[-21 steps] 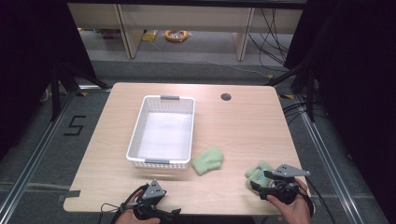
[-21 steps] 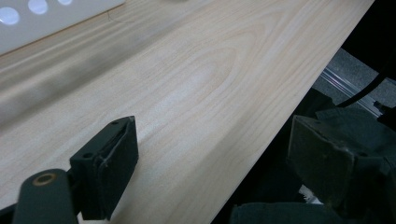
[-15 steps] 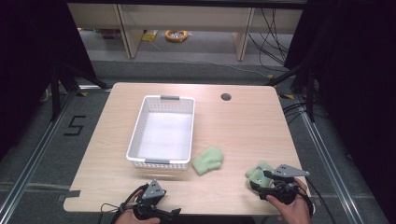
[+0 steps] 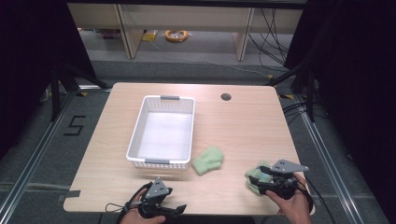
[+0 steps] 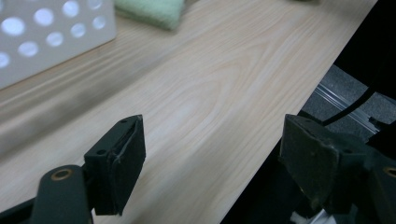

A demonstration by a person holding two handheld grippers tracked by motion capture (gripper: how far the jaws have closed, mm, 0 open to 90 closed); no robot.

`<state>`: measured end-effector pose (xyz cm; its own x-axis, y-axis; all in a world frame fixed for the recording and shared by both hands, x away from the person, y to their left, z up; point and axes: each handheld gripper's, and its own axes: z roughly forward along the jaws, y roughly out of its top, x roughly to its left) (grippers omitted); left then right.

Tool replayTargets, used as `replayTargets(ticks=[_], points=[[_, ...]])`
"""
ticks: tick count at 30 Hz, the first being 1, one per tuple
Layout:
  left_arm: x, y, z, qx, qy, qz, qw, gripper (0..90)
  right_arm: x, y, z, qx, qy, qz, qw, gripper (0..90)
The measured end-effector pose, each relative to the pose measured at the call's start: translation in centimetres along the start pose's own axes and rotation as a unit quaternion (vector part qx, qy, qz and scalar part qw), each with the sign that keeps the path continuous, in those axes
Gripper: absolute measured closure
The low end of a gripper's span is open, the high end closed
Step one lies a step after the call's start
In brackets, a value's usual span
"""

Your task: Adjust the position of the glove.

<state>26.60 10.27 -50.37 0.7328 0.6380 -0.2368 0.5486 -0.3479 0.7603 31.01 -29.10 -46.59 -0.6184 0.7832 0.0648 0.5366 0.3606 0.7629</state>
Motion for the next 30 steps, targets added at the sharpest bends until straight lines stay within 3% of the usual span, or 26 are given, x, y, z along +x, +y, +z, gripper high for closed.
replayTargets(ticks=[1,5,6,7,8,9,11,14,19,20,21,22,23,26,27,30], points=[[0.0,0.3,0.1,0.007,0.0,0.019,0.9998,23.4,0.3,0.6,0.0,0.004,0.0,0.007,1.0,40.9],[-0.5,1.0,1.0,0.021,0.001,0.031,0.9993,25.4,0.2,1.4,0.1,-0.003,0.011,-0.009,0.9999,41.1],[-0.6,1.2,1.2,0.017,0.003,0.034,0.9993,26.0,0.4,1.6,0.1,-0.002,0.01,-0.002,0.9999,41.9],[-0.6,1.4,1.5,0.021,0.005,0.032,0.9993,27.0,0.3,1.8,0.2,-0.007,0.008,-0.017,0.9998,42.7],[-0.6,1.6,1.7,0.026,0.011,0.048,0.9985,27.8,0.6,2.0,0.2,0.0,0.009,-0.004,0.9999,42.8],[-0.8,1.7,2.1,0.025,0.012,0.037,0.9989,28.5,0.7,2.2,0.4,0.005,0.012,-0.009,0.9999,43.1],[-0.8,2.2,3.0,0.032,0.024,0.054,0.9977,31.2,0.9,2.9,1.3,0.007,0.016,-0.026,0.9995,44.7],[-0.7,2.8,3.7,0.038,0.034,0.061,0.9968,32.6,1.0,3.5,2.0,0.017,0.021,-0.03,0.9992,45.8],[-0.1,4.3,5.0,0.04,0.049,0.061,0.9961,37.7,1.3,5.4,4.1,0.036,0.033,-0.036,0.9982,48.3],[-0.1,4.4,5.3,0.038,0.053,0.05,0.9966,38.2,1.3,5.8,4.6,0.037,0.035,-0.04,0.9979,48.7],[0.1,4.8,5.6,0.042,0.053,0.064,0.9956,39.0,1.3,6.1,4.9,0.036,0.037,-0.037,0.998,49.0],[0.2,4.9,6.0,0.04,0.057,0.056,0.996,40.2,1.5,6.3,5.4,0.039,0.04,-0.025,0.9981,49.2],[0.2,5.0,6.2,0.042,0.061,0.049,0.9961,40.5,1.4,6.6,5.8,0.047,0.04,-0.032,0.9976,49.4],[0.5,5.4,6.8,0.048,0.069,0.055,0.995,42.3,1.4,7.1,6.7,0.055,0.037,-0.029,0.9974,49.5],[0.8,5.5,7.0,0.046,0.075,0.065,0.994,43.2,1.3,7.2,6.9,0.058,0.038,-0.029,0.9972,49.5],[0.8,5.7,7.6,0.048,0.069,0.052,0.9951,44.8,1.1,7.5,7.8,0.052,0.045,-0.014,0.9975,50.5]])
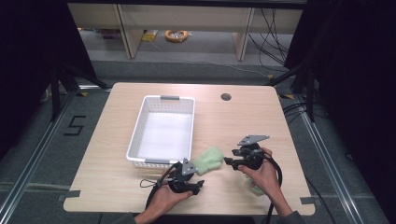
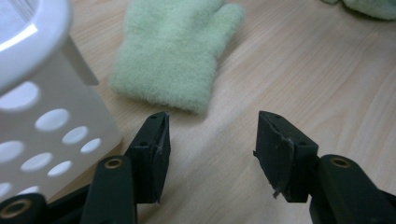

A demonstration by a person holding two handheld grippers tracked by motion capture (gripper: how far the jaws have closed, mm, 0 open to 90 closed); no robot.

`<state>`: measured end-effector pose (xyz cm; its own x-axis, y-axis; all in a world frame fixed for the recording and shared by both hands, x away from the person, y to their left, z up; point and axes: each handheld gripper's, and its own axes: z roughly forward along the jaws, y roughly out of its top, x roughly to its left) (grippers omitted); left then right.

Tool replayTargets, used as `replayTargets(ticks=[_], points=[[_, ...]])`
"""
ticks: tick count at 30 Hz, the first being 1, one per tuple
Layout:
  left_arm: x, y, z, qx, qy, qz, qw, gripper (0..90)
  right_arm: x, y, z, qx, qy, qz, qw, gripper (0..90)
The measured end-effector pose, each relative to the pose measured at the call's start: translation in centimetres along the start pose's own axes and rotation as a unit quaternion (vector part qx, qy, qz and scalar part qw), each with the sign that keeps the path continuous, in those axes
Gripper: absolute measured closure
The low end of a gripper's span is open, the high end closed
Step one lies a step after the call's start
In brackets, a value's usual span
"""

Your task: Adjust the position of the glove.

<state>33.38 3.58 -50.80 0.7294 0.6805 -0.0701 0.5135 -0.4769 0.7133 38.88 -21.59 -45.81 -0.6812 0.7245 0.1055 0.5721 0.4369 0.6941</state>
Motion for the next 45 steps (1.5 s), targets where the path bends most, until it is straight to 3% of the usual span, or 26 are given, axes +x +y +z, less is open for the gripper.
replayTargets(ticks=[1,4,6,8,10,11,12,14,19,20,22,24,25,26,27,29,31,32,33,35,36,37,39,40,41,45], points=[[0.1,0.2,0.0,0.004,0.008,0.011,0.9999,45.0,-0.1,0.1,0.2,0.003,0.003,0.004,1.0,50.5],[0.1,0.5,0.4,0.001,0.01,0.004,0.9999,46.1,-0.4,0.4,0.6,0.016,-0.002,-0.003,0.9999,51.1],[-0.1,0.7,0.7,-0.001,0.01,-0.021,0.9997,46.3,-0.3,0.7,1.1,0.015,0.001,0.008,0.9999,52.3],[0.1,0.9,0.9,-0.001,0.011,-0.011,0.9999,46.0,-0.3,1.0,1.7,0.022,-0.001,-0.002,0.9997,53.2],[0.2,1.1,1.2,0.001,0.005,-0.018,0.9998,46.2,-0.3,1.1,2.0,0.024,-0.002,-0.005,0.9997,53.3],[0.3,1.2,1.2,0.0,0.009,-0.018,0.9998,46.4,-0.2,1.2,2.3,0.024,0.0,0.012,0.9997,53.4],[0.4,1.2,1.2,0.0,0.011,-0.014,0.9998,46.6,-0.4,1.3,2.6,0.026,-0.003,-0.002,0.9997,53.4],[0.2,1.3,1.2,0.0,0.015,-0.023,0.9996,46.8,-0.4,1.4,3.0,0.035,-0.002,0.001,0.9994,53.7],[0.2,1.4,1.6,0.002,0.023,-0.017,0.9996,51.2,-0.3,1.7,4.4,0.052,0.003,0.007,0.9986,55.8],[0.4,1.4,1.6,0.004,0.025,-0.001,0.9997,52.7,-0.3,1.7,4.7,0.052,0.003,0.01,0.9986,56.6],[0.5,1.4,1.7,0.004,0.03,-0.005,0.9995,56.9,-0.3,1.5,5.1,0.065,0.001,0.003,0.9978,59.2],[0.8,1.3,1.8,0.006,0.034,0.014,0.9993,61.8,-0.3,1.4,5.3,0.073,0.0,0.004,0.9973,63.5],[0.8,1.3,1.9,0.004,0.028,0.007,0.9996,65.0,-0.2,1.3,5.3,0.08,0.005,0.012,0.9967,65.9],[0.9,1.3,1.8,0.004,0.041,0.015,0.999,69.0,-0.3,1.2,5.4,0.073,0.008,0.014,0.9972,68.6],[0.8,1.2,1.9,0.002,0.038,0.002,0.9993,70.9,-0.5,1.2,5.3,0.074,0.009,0.003,0.9972,71.0],[0.9,1.3,1.9,0.002,0.035,0.002,0.9994,76.3,-0.6,1.1,5.3,0.071,0.011,0.0,0.9975,78.1],[1.0,1.4,1.8,0.001,0.038,0.026,0.999,82.0,-0.6,1.0,5.2,0.063,0.018,0.01,0.9978,82.9],[0.6,1.3,1.9,-0.003,0.034,0.011,0.9993,83.4,-0.6,1.0,5.2,0.061,0.02,0.005,0.998,84.3],[0.7,1.3,1.9,-0.002,0.035,0.025,0.9991,84.2,-0.6,1.1,4.9,0.07,0.02,0.002,0.9974,85.4],[0.5,1.2,1.9,-0.003,0.031,0.012,0.9994,85.1,-0.4,1.0,4.8,0.065,0.015,0.007,0.9978,86.4],[0.9,1.3,1.8,-0.005,0.031,0.032,0.999,85.1,-0.4,1.0,4.8,0.065,0.015,0.007,0.9978,86.4],[0.8,1.3,1.7,-0.006,0.029,0.024,0.9993,85.3,-0.5,1.0,4.7,0.054,0.025,-0.008,0.9982,86.5],[0.9,1.3,1.4,-0.011,0.027,0.028,0.9992,85.6,-0.1,1.0,4.2,0.058,0.024,0.001,0.998,86.7],[0.7,1.2,1.3,-0.016,0.021,0.013,0.9996,85.7,-0.1,1.0,3.8,0.062,0.025,-0.007,0.9977,86.8],[0.9,1.3,1.0,-0.015,0.018,0.03,0.9993,85.7,0.0,1.0,3.6,0.053,0.025,-0.019,0.9981,86.8],[0.5,1.3,-0.1,-0.034,0.008,0.021,0.9992,85.8,0.9,0.7,1.8,0.039,0.035,-0.002,0.9986,87.0]])
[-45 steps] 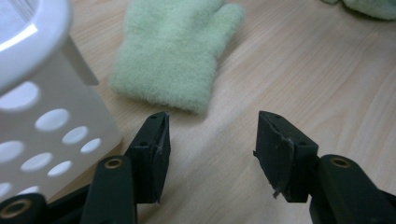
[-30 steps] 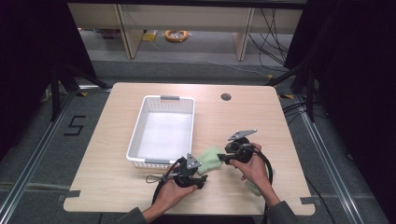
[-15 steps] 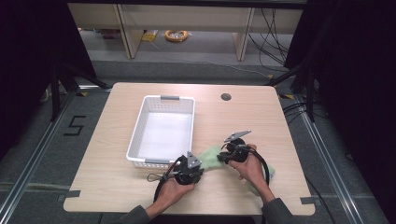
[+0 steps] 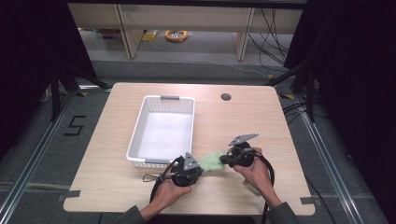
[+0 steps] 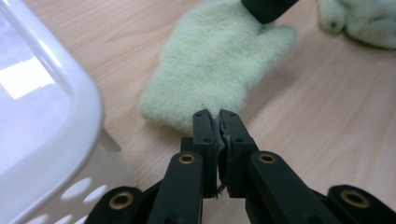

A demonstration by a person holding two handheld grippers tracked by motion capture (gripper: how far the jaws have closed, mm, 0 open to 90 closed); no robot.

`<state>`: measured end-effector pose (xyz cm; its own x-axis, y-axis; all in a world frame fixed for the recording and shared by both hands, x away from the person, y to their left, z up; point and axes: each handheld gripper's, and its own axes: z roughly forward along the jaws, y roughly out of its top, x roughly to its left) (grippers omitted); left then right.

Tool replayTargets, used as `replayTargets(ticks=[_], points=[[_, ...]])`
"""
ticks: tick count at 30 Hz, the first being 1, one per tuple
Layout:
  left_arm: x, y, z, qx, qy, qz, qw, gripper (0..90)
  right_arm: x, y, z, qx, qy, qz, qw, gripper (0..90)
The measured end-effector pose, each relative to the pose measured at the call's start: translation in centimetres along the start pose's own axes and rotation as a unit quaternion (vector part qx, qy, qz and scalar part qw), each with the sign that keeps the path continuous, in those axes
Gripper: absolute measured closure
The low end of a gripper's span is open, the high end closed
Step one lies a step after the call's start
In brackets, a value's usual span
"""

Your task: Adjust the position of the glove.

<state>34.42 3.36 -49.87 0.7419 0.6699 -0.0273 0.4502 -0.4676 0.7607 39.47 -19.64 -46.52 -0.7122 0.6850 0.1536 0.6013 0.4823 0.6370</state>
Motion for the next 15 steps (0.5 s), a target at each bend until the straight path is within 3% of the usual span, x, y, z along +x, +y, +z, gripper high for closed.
replayTargets(ticks=[2,3,4,5,6,7,9,10,11,15], points=[[-0.4,-0.1,-0.6,-0.005,-0.007,0.005,1.0,85.8,0.4,-0.4,-0.9,-0.002,0.001,-0.005,1.0,87.0],[-0.6,-0.3,-0.8,-0.01,-0.017,0.001,0.9998,85.8,1.0,-0.7,-1.5,-0.002,0.003,0.005,1.0,87.1],[-0.7,-0.4,-1.1,-0.004,-0.014,0.015,0.9998,85.8,1.4,-1.0,-1.6,-0.013,0.007,0.007,0.9999,87.1],[-1.1,-0.6,-1.3,-0.012,-0.024,0.007,0.9996,85.8,1.8,-1.3,-2.3,-0.011,0.01,0.003,0.9999,87.2],[-1.4,-0.8,-1.5,-0.012,-0.027,0.007,0.9995,85.8,2.2,-1.7,-2.5,-0.027,0.011,0.0,0.9996,87.3],[-1.5,-0.9,-1.8,-0.004,-0.029,0.025,0.9993,85.8,2.7,-2.1,-2.9,-0.03,0.014,-0.001,0.9994,87.3],[-2.3,-1.2,-2.2,-0.006,-0.039,0.023,0.999,85.8,3.6,-2.8,-3.8,-0.019,0.02,-0.008,0.9996,87.3],[-2.7,-1.4,-2.5,-0.006,-0.047,0.022,0.9986,85.8,4.0,-3.3,-3.8,-0.032,0.022,-0.005,0.9992,87.3],[-2.9,-1.6,-2.7,-0.003,-0.049,0.032,0.9983,85.8,4.2,-3.7,-4.2,-0.024,0.021,-0.01,0.9994,87.3],[-3.8,-2.2,-3.1,0.002,-0.063,0.036,0.9974,85.8,4.8,-5.3,-4.5,-0.015,0.029,-0.012,0.9994,87.3]])
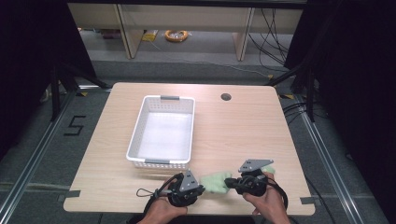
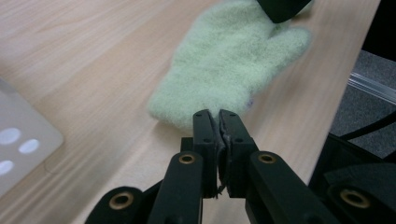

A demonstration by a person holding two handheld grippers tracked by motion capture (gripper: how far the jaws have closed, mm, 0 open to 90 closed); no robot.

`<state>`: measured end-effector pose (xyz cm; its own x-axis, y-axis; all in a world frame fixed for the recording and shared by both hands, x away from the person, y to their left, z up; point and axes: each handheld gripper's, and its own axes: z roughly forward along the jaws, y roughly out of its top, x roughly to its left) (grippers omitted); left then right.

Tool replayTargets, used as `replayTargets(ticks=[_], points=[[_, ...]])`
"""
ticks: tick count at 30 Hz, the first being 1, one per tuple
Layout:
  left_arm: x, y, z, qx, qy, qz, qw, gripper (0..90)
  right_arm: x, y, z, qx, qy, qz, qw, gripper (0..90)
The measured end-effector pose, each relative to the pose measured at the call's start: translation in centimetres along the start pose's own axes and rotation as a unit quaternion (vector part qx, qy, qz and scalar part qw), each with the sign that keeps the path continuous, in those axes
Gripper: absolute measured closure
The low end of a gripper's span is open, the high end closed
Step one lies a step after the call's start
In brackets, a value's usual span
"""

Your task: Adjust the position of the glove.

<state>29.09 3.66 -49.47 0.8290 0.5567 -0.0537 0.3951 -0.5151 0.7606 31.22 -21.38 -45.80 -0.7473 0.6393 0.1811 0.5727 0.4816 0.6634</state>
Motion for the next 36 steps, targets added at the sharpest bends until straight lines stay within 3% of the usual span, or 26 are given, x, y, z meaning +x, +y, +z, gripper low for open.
replayTargets(ticks=[1,4,5,7,8,10,11,13,14,15,16,17,18,19,20,22,23,24,25,26,27,29,31,32,33,36], points=[[-0.2,-0.1,0.0,-0.002,-0.006,-0.004,1.0,85.8,0.2,-0.4,-0.1,0.002,0.001,0.007,1.0,87.3],[-0.5,-0.1,-0.1,-0.001,-0.012,0.01,0.9999,85.7,0.3,-1.3,0.0,-0.002,0.001,0.008,1.0,87.3],[-0.7,-0.2,0.0,0.001,-0.014,-0.001,0.9999,85.7,0.4,-1.5,-0.1,0.007,0.002,0.014,0.9999,87.3],[-0.6,-0.4,0.3,0.006,-0.017,0.011,0.9998,85.6,0.4,-2.0,0.1,0.003,0.005,0.019,0.9998,87.3],[-0.7,-0.6,0.4,0.012,-0.019,-0.001,0.9998,85.6,0.4,-2.3,0.2,0.009,0.003,0.016,0.9998,87.2],[-0.5,-0.7,0.5,0.017,-0.017,0.013,0.9996,85.3,0.4,-2.7,0.5,0.011,0.004,0.011,0.9999,86.9],[-0.7,-0.8,0.7,0.012,-0.023,-0.008,0.9996,84.4,0.5,-2.9,0.6,0.026,0.007,0.019,0.9995,85.3],[-0.6,-0.9,0.7,0.021,-0.019,0.008,0.9996,83.8,0.5,-2.9,0.6,0.028,0.004,0.016,0.9995,84.1],[-0.6,-1.0,0.8,0.021,-0.023,0.001,0.9995,82.0,0.4,-2.9,0.7,0.031,0.008,0.018,0.9993,81.5],[-0.8,-1.0,0.7,0.016,-0.027,-0.022,0.9993,73.2,0.4,-2.9,0.5,0.019,0.008,0.032,0.9993,73.1],[-0.7,-1.0,0.7,0.015,-0.03,-0.023,0.9992,73.2,0.4,-2.9,0.5,0.019,0.008,0.032,0.9993,73.1],[-0.6,-0.9,0.5,0.018,-0.029,-0.019,0.9992,69.7,0.0,-2.7,0.0,0.021,0.007,0.018,0.9996,70.1],[-0.5,-0.8,0.3,0.015,-0.024,-0.02,0.9994,64.2,-0.1,-2.6,-0.3,0.013,0.004,0.022,0.9997,67.3],[-0.5,-0.7,0.2,0.006,-0.025,-0.038,0.9989,56.9,-0.4,-2.4,-1.0,0.003,-0.002,0.023,0.9997,64.4],[-0.3,-0.5,-0.1,-0.001,-0.019,-0.035,0.9992,53.5,-0.8,-2.3,-1.7,-0.004,-0.018,0.018,0.9997,63.1],[0.0,-0.2,-0.5,-0.002,-0.016,-0.037,0.9992,49.8,-1.3,-2.2,-3.2,-0.005,-0.04,0.037,0.9985,60.8],[-0.1,-0.1,-0.6,-0.014,-0.017,-0.057,0.9981,46.4,-2.0,-2.1,-3.8,-0.019,-0.063,0.024,0.9976,59.9],[0.1,0.1,-0.8,-0.01,-0.018,-0.046,0.9987,44.0,-2.3,-2.2,-4.4,-0.02,-0.081,0.036,0.9959,58.8],[0.0,0.2,-0.8,-0.016,-0.018,-0.051,0.9984,42.8,-3.2,-2.2,-5.1,-0.009,-0.092,0.019,0.9955,58.6],[-0.1,0.4,-0.8,-0.018,-0.015,-0.061,0.9979,41.9,-3.7,-2.3,-5.6,-0.007,-0.1,0.023,0.9947,58.7],[0.1,0.5,-0.9,-0.015,-0.019,-0.048,0.9986,40.5,-4.1,-2.5,-5.8,-0.011,-0.11,0.035,0.9933,58.8],[0.0,0.8,-0.9,-0.022,-0.018,-0.059,0.9979,39.2,-5.2,-2.9,-6.1,-0.005,-0.122,0.026,0.9922,58.8],[0.2,0.9,-1.0,-0.018,-0.022,-0.055,0.9981,38.2,-6.0,-3.2,-6.4,0.013,-0.133,0.03,0.9906,58.6],[0.0,0.9,-0.9,-0.025,-0.019,-0.073,0.9968,37.8,-5.9,-3.2,-6.5,0.022,-0.13,0.045,0.9902,58.6],[0.3,0.9,-1.1,-0.013,-0.02,-0.059,0.998,37.7,-6.3,-3.4,-6.2,0.006,-0.132,0.039,0.9904,58.6],[0.4,0.9,-1.1,-0.024,-0.021,-0.08,0.9963,37.1,-6.9,-3.7,-6.1,0.027,-0.133,0.045,0.9898,58.8]])
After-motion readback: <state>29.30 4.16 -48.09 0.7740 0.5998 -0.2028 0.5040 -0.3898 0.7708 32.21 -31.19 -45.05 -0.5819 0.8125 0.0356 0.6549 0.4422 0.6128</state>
